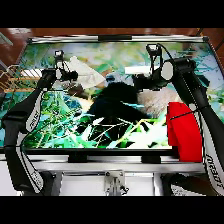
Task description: Fold the shirts.
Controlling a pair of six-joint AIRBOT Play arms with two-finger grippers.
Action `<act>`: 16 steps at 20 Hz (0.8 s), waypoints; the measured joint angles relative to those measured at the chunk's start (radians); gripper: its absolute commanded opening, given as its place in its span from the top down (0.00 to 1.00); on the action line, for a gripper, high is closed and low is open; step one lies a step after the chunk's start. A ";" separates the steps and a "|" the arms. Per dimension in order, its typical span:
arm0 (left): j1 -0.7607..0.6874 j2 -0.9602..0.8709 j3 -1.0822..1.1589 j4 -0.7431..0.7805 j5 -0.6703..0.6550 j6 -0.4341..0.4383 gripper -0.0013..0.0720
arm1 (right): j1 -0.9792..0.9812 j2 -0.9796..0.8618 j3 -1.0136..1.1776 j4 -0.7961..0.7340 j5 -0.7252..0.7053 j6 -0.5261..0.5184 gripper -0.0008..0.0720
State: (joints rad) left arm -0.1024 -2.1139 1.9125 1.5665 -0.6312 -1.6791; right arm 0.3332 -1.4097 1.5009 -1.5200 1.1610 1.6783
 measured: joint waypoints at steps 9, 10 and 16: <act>-0.009 0.023 0.049 0.000 -0.094 -0.011 0.94 | 0.000 0.000 0.000 0.000 0.011 -0.015 0.20; -0.014 0.042 0.065 0.000 -0.113 -0.011 0.94 | 0.000 0.002 0.001 -0.002 0.015 -0.016 0.20; -0.100 0.334 0.109 0.000 -0.179 0.012 0.94 | 0.001 0.106 0.069 -0.137 0.038 -0.026 0.20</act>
State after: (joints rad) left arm -0.2024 -1.7802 2.0216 1.5661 -0.8101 -1.6669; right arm 0.3340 -1.3037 1.5703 -1.6573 1.1988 1.6520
